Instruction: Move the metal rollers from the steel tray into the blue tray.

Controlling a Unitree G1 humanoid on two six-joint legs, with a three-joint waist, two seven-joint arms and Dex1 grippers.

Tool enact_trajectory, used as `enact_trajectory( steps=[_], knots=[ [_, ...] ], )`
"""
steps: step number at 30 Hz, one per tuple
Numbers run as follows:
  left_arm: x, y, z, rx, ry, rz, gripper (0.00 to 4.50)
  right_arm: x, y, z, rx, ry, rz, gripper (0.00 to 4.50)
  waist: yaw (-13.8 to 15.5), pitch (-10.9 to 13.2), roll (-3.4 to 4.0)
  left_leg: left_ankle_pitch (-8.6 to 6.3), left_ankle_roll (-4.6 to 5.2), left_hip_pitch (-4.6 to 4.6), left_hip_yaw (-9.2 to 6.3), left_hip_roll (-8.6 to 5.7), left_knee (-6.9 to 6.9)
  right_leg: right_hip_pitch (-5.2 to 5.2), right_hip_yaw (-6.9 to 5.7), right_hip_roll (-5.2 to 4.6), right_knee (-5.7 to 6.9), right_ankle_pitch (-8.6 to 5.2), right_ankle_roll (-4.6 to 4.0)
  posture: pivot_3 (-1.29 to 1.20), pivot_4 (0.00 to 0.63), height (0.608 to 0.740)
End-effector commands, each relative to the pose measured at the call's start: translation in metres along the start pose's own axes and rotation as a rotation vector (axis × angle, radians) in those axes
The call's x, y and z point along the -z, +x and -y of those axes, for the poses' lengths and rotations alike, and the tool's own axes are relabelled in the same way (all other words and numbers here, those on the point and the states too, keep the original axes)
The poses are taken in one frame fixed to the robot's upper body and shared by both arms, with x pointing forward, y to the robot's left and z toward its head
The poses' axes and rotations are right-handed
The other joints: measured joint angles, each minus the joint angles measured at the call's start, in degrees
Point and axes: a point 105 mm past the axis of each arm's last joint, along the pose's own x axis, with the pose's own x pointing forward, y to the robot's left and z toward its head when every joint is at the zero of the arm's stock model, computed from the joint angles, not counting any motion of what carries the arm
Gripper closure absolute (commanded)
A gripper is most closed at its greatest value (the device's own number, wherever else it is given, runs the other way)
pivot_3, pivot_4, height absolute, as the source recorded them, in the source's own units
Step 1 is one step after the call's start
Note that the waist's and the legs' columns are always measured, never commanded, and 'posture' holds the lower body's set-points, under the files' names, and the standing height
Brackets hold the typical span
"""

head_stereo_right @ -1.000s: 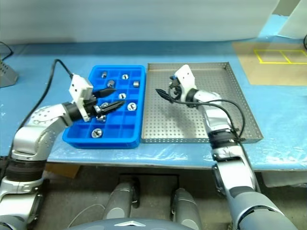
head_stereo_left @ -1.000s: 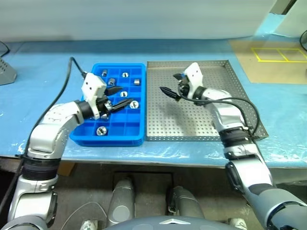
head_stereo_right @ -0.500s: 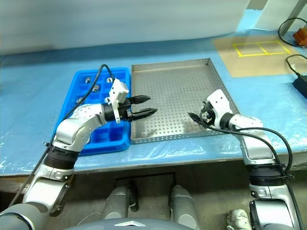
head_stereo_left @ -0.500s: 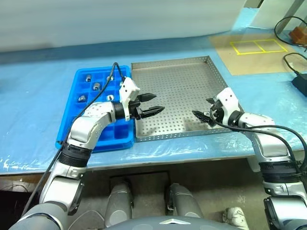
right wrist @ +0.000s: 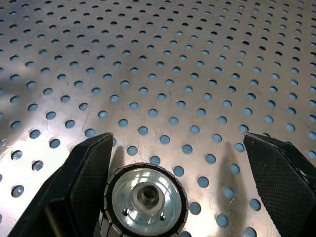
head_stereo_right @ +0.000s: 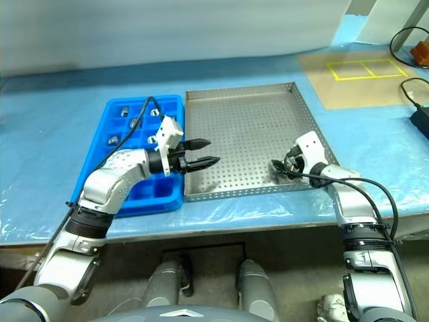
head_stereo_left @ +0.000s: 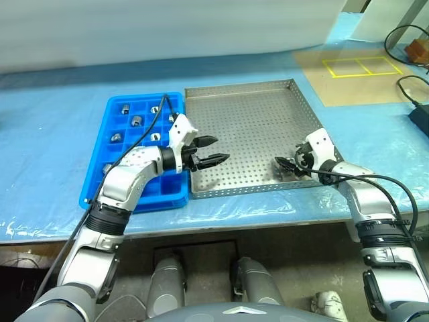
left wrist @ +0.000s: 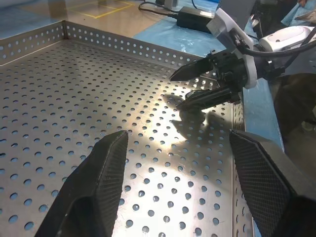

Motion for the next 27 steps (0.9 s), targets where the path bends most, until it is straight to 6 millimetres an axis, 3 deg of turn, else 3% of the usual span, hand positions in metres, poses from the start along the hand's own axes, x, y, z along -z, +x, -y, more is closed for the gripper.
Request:
enact_trajectory(
  steps=[1, 4, 6, 7, 12, 16, 23, 27],
  knots=[
    [-0.009, -0.005, -0.003, -0.025, 0.047, 0.024, 1.07, 0.014, -0.001, 0.000, -0.014, 0.016, -0.031, 0.56, 0.0, 0.0, 0.00, -0.01, 0.01, 0.10, 0.00, -0.01, 0.00, 0.12, 0.00, -0.01, -0.02, 0.00, 0.00, -0.21, 0.150, 0.740],
    [-0.009, -0.006, -0.004, -0.030, 0.050, 0.021, 1.07, 0.018, 0.001, 0.000, -0.011, -0.007, -0.058, 1.33, 0.2, 0.0, -0.01, -0.02, 0.02, 0.43, 0.00, -0.03, -0.02, 0.45, 0.00, -0.05, -0.11, -0.01, 0.02, -0.21, 0.150, 0.740],
    [-0.008, -0.005, -0.003, -0.032, 0.051, 0.021, 1.07, 0.016, 0.001, -0.004, -0.049, 0.006, -0.045, 1.33, 0.2, 0.0, -0.05, -0.03, 0.02, 0.46, -0.01, -0.02, -0.02, 0.51, 0.00, -0.04, -0.14, -0.01, 0.02, -0.21, 0.150, 0.740],
    [-0.008, -0.005, -0.003, -0.033, 0.052, 0.020, 1.07, 0.015, 0.001, -0.007, -0.072, 0.001, -0.041, 1.83, 0.2, 0.0, -0.05, -0.03, 0.03, 0.46, -0.01, -0.03, -0.02, 0.51, 0.00, -0.05, -0.15, -0.01, 0.02, -0.21, 0.150, 0.740],
    [-0.007, -0.004, -0.003, -0.037, 0.053, 0.018, 1.07, 0.020, 0.004, -0.003, -0.025, -0.038, -0.079, 3.31, 0.2, 0.0, -0.06, -0.03, 0.04, 0.44, 0.00, -0.02, -0.15, 0.49, -0.02, -0.04, -0.27, -0.01, 0.02, -0.21, 0.150, 0.740],
    [-0.007, -0.003, -0.003, -0.040, 0.053, 0.022, 1.07, 0.005, 0.004, 0.001, -0.017, -0.021, -0.039, 3.31, 0.1, 0.0, -0.06, -0.04, 0.05, 0.44, 0.00, -0.05, -0.15, 0.50, -0.01, -0.05, -0.32, -0.01, 0.02, -0.21, 0.150, 0.740],
    [-0.005, -0.003, -0.003, -0.049, 0.051, 0.017, 1.07, -0.059, -0.016, -0.017, -0.196, -0.060, 0.095, 3.31, 0.2, 0.0, 0.05, -0.03, 0.05, 0.23, 0.01, -0.05, -0.24, 0.28, -0.01, -0.04, -0.34, -0.01, 0.02, -0.20, 0.150, 0.740],
    [-0.004, -0.002, -0.003, -0.058, 0.049, 0.019, 1.07, -0.081, -0.021, -0.003, -0.165, -0.068, 0.127, 3.31, 0.1, 0.0, 0.06, -0.03, 0.06, 0.12, 0.01, -0.04, -0.26, 0.17, -0.02, -0.03, -0.38, 0.00, 0.02, -0.20, 0.150, 0.740]
  ],
)
